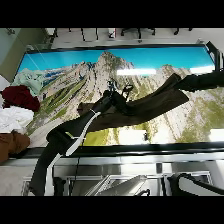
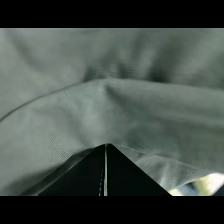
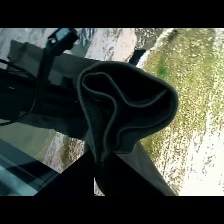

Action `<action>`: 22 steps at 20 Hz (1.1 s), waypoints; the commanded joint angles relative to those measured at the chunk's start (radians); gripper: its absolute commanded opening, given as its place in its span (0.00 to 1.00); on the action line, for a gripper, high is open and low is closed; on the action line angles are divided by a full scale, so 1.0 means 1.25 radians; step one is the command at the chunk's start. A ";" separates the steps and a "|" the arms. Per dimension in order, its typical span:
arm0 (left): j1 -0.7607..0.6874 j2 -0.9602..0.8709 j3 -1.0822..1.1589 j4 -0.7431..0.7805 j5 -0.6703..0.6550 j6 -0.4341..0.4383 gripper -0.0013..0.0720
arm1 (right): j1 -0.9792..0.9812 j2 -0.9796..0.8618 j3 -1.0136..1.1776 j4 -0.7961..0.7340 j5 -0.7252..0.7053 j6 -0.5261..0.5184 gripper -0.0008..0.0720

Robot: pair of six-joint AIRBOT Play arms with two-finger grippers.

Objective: Fold the shirts.

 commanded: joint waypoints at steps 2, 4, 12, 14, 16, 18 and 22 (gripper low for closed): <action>-0.003 -0.016 0.065 -0.074 0.036 -0.004 0.04 | 0.000 0.045 0.006 0.002 -0.062 0.037 0.04; 0.023 0.031 0.052 -0.072 0.089 -0.004 0.04 | 0.000 0.045 0.006 0.003 -0.061 0.047 0.04; 0.367 0.410 0.048 -0.018 0.300 0.016 0.04 | 0.185 0.040 0.002 0.091 0.071 0.124 0.04; 0.456 0.504 0.048 -0.018 0.317 0.016 0.04 | 0.343 -0.002 -0.006 0.092 0.215 0.150 0.04; 0.521 0.577 0.048 -0.017 0.325 0.016 0.04 | 0.527 -0.092 -0.006 0.095 0.381 0.180 0.04; 0.560 0.633 0.046 -0.011 0.336 0.016 0.04 | 0.720 -0.214 -0.005 0.096 0.612 0.192 0.04; 0.569 0.749 -0.090 -0.003 0.270 0.017 0.04 | 0.992 -0.457 0.010 0.094 1.103 0.218 0.64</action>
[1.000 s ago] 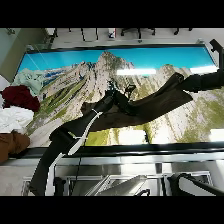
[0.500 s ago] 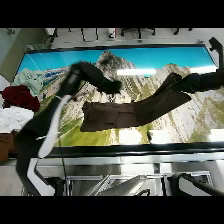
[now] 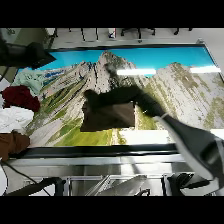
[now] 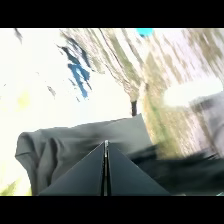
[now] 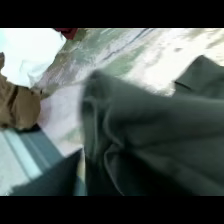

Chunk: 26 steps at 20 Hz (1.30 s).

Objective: Fold the shirts.

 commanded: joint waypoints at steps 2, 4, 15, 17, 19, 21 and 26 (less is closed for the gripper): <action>0.021 0.135 -0.183 0.006 -0.071 0.018 0.04 | 0.172 -0.160 0.014 -0.010 0.307 0.055 0.77; 0.026 0.171 -0.261 0.007 -0.081 0.033 0.04 | 0.098 -0.110 0.014 -0.040 0.183 0.054 0.77; 0.096 0.298 -0.407 0.006 -0.094 0.058 0.04 | -0.514 0.064 -0.071 -0.253 -0.558 0.057 0.97; 0.087 0.313 -0.407 0.006 -0.102 0.058 0.04 | -0.519 0.023 -0.111 -0.225 -0.543 0.010 0.97; 0.081 0.317 -0.407 0.006 -0.096 0.058 0.04 | -0.512 -0.037 -0.115 -0.149 -0.536 -0.039 0.97; 0.082 0.316 -0.407 0.006 -0.084 0.058 0.04 | -0.501 -0.095 -0.115 -0.040 -0.520 -0.086 0.97; 0.081 0.316 -0.407 0.006 -0.085 0.057 0.04 | -0.446 -0.173 -0.114 -0.009 -0.436 -0.094 0.97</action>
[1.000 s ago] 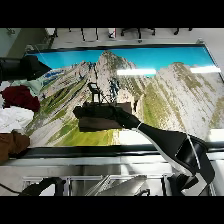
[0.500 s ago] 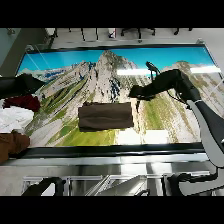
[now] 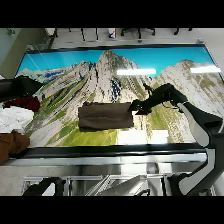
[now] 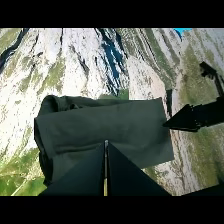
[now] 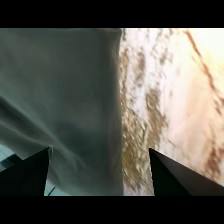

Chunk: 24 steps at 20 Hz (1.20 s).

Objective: Fold the shirts.

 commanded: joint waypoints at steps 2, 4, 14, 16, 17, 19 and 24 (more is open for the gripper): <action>-0.001 0.002 0.000 -0.001 0.003 0.000 0.04 | 0.038 -0.046 0.000 0.040 0.069 -0.020 0.87; -0.001 0.002 0.000 0.000 0.003 0.000 0.04 | 0.036 -0.045 0.025 0.040 0.070 -0.020 0.14; -0.001 0.002 0.000 0.000 -0.001 0.000 0.04 | -0.355 0.185 0.085 -0.043 0.121 0.085 0.04; -0.001 0.001 0.000 0.000 -0.010 0.000 0.04 | -0.497 0.238 0.060 -0.085 0.089 0.103 0.04; -0.001 0.002 0.000 0.000 -0.017 0.000 0.04 | -0.568 0.264 0.036 -0.113 0.075 0.111 0.04; -0.001 0.001 0.000 0.000 -0.031 0.000 0.04 | -0.691 0.326 -0.043 -0.175 0.063 0.120 0.04; -0.001 -0.005 -0.001 -0.004 -0.042 0.000 0.04 | -0.927 0.469 -0.340 -0.204 0.105 0.113 0.04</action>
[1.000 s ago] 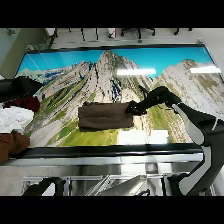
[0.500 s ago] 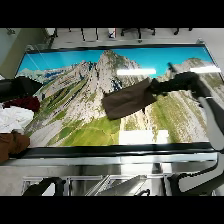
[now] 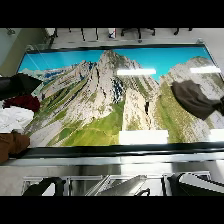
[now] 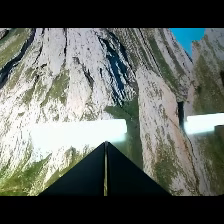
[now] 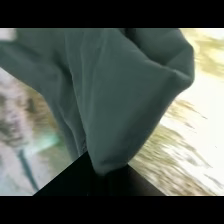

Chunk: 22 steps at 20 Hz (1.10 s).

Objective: Fold the shirts.

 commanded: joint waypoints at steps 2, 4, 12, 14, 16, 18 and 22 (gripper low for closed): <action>-0.005 -0.010 -0.001 -0.006 -0.004 0.000 0.04 | -0.158 0.078 -0.226 -0.030 0.019 -0.018 0.04; -0.029 -0.015 -0.001 -0.005 -0.003 0.000 0.04 | -0.171 0.077 -0.252 -0.031 0.031 -0.040 0.04; -0.129 -0.015 -0.001 0.002 -0.044 0.000 0.04 | -0.200 0.103 -0.107 -0.096 -0.225 -0.018 0.33; -0.130 -0.015 -0.001 0.002 -0.063 0.000 0.04 | -0.201 0.166 -0.026 -0.115 -0.241 0.056 0.33; -0.122 -0.015 -0.001 0.001 -0.064 0.000 0.04 | -0.178 0.244 0.028 -0.046 -0.221 0.057 0.33; -0.114 -0.015 -0.001 0.001 -0.063 0.000 0.04 | -0.111 0.315 0.050 0.075 -0.190 0.024 0.19; -0.134 -0.015 -0.005 0.001 -0.056 -0.001 0.04 | 0.157 0.389 0.049 0.142 -0.146 -0.003 0.04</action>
